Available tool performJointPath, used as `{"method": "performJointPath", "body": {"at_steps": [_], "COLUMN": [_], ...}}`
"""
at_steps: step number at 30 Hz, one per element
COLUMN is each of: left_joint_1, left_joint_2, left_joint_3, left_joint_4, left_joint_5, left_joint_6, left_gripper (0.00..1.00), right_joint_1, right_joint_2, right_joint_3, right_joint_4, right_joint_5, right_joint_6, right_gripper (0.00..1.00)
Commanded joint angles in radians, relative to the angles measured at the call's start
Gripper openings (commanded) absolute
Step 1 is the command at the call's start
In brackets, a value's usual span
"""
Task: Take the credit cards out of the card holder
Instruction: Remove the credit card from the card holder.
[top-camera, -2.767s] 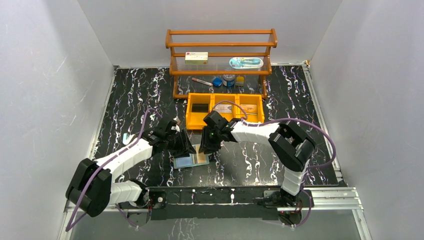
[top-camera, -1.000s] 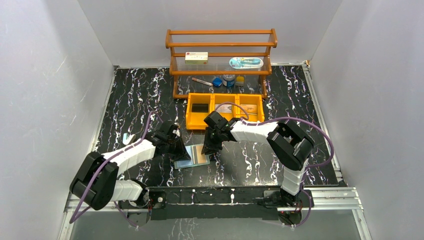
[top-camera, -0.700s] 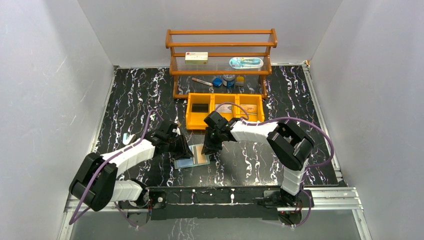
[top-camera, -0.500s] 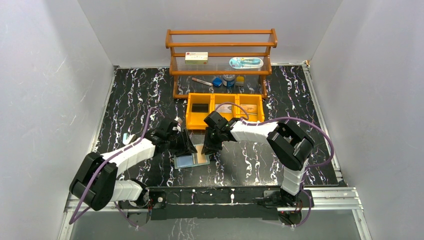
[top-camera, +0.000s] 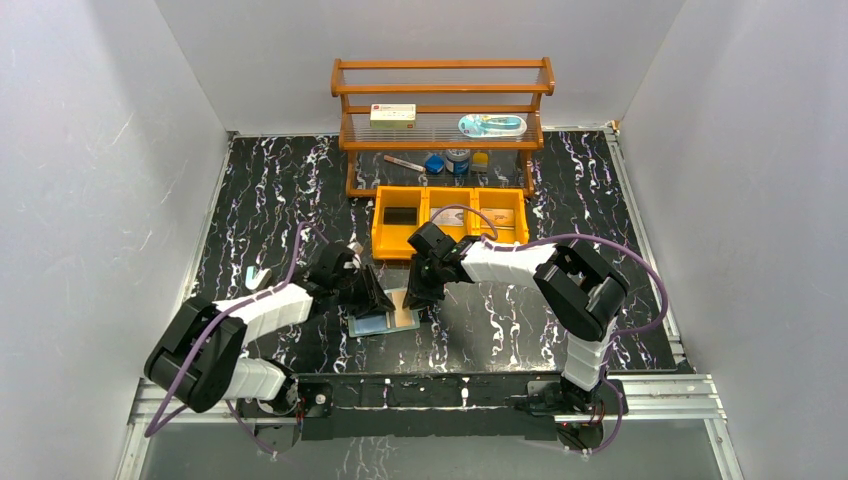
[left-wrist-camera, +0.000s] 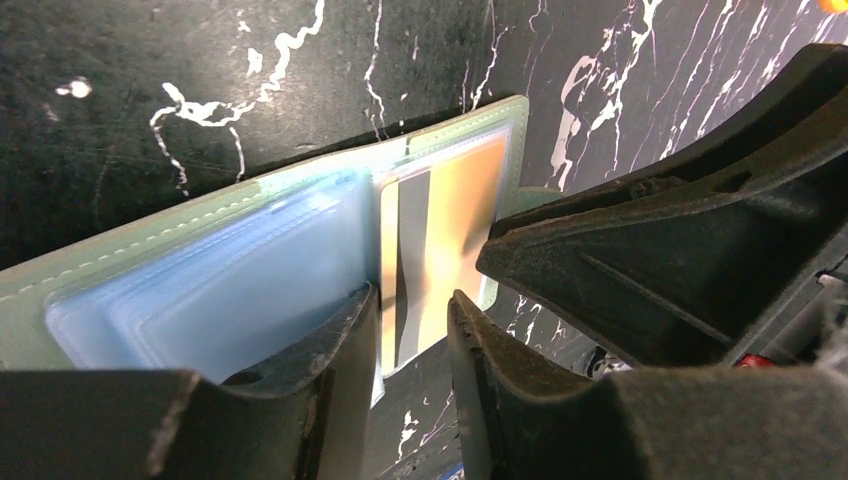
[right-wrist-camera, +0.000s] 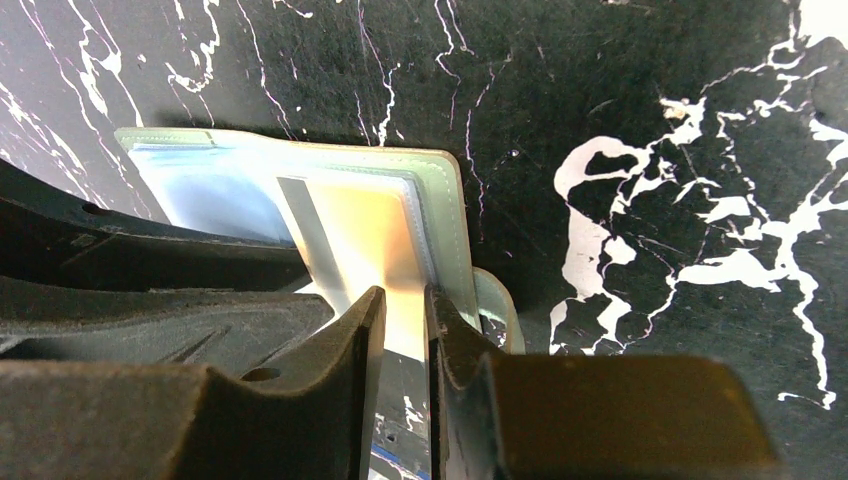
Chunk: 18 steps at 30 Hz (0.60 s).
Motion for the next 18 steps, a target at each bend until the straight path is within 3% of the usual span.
{"method": "performJointPath", "body": {"at_steps": [1,4,11,18], "left_joint_1": [-0.006,-0.005,-0.005,-0.005], "left_joint_2": [0.015,0.013,0.004,-0.022], "left_joint_3": [-0.104,-0.159,-0.209,-0.158], "left_joint_4": [0.079,0.151,0.246,0.229], "left_joint_5": [0.041,0.071,0.096,0.116], "left_joint_6": [-0.058,-0.102,-0.155,-0.13], "left_gripper": [0.29,0.24,0.01,0.0], "right_joint_1": [0.008,0.007,0.007,0.008], "right_joint_2": [0.026,0.031,0.03,0.024], "right_joint_3": [-0.026,-0.031,-0.032,-0.033], "right_joint_4": [-0.039,-0.034,-0.026,-0.038], "right_joint_5": [0.012,0.001,-0.004,0.01], "right_joint_6": [-0.001,0.0,0.004,0.007], "right_gripper": [0.3,0.3,0.3,0.3]}}
